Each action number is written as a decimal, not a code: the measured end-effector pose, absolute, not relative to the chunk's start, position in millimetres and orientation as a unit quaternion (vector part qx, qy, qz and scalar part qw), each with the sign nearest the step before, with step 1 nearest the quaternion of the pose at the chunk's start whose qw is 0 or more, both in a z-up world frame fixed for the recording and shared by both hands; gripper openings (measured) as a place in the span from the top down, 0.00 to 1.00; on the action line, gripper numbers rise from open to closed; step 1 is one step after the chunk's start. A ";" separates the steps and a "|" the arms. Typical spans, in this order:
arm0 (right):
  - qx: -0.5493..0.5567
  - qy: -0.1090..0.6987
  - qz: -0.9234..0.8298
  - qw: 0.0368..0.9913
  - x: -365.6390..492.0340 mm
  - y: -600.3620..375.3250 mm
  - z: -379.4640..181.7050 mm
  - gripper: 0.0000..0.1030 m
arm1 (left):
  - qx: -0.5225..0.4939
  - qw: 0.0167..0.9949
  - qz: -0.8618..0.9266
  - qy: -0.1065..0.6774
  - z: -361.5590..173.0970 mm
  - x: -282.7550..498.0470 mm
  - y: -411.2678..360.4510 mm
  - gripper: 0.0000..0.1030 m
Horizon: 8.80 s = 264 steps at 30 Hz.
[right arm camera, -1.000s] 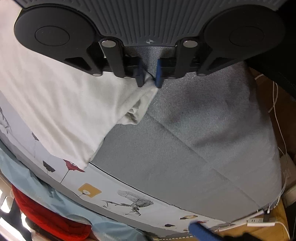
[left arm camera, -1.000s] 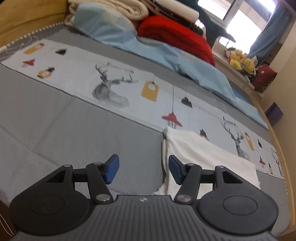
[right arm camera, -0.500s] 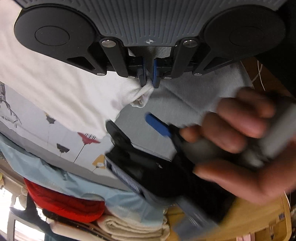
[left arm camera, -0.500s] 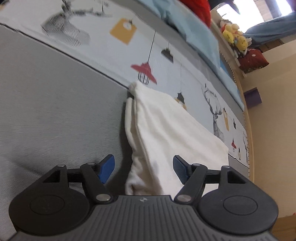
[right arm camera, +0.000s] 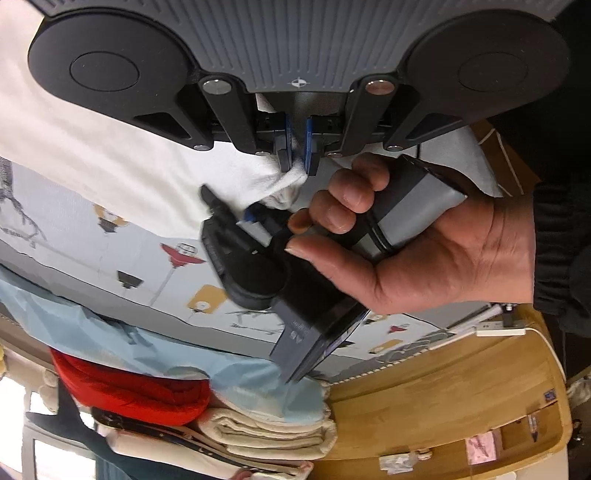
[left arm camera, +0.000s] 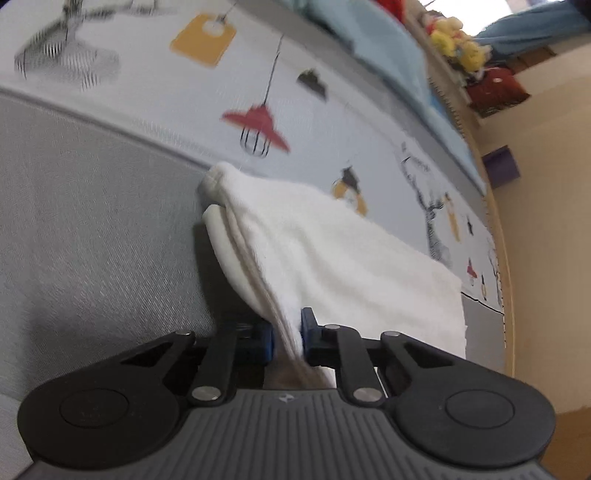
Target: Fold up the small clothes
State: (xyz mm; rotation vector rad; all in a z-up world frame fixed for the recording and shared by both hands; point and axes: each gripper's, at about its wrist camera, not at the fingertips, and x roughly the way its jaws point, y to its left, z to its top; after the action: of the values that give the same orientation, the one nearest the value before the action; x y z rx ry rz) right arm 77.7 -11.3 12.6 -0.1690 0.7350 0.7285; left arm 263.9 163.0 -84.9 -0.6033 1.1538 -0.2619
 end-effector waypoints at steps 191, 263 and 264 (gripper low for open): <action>0.168 0.557 0.095 0.808 217.5 -317.6 -78.1 0.81 | -0.089 0.769 -0.168 0.610 -97.7 260.1 8.8 0.64; 0.007 0.394 0.032 0.918 28.6 -224.3 19.0 0.20 | -0.029 0.910 -0.044 0.410 5.3 59.4 -42.4 0.01; 0.007 0.395 0.032 0.918 28.7 -224.2 18.9 0.20 | -0.030 0.910 -0.044 0.411 5.3 59.5 -42.3 0.01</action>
State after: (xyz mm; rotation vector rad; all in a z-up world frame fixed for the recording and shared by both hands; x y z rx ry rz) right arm 28.7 -224.2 18.9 0.0146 0.8118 0.0656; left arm 59.5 -42.3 5.3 -0.0609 0.8467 -0.0916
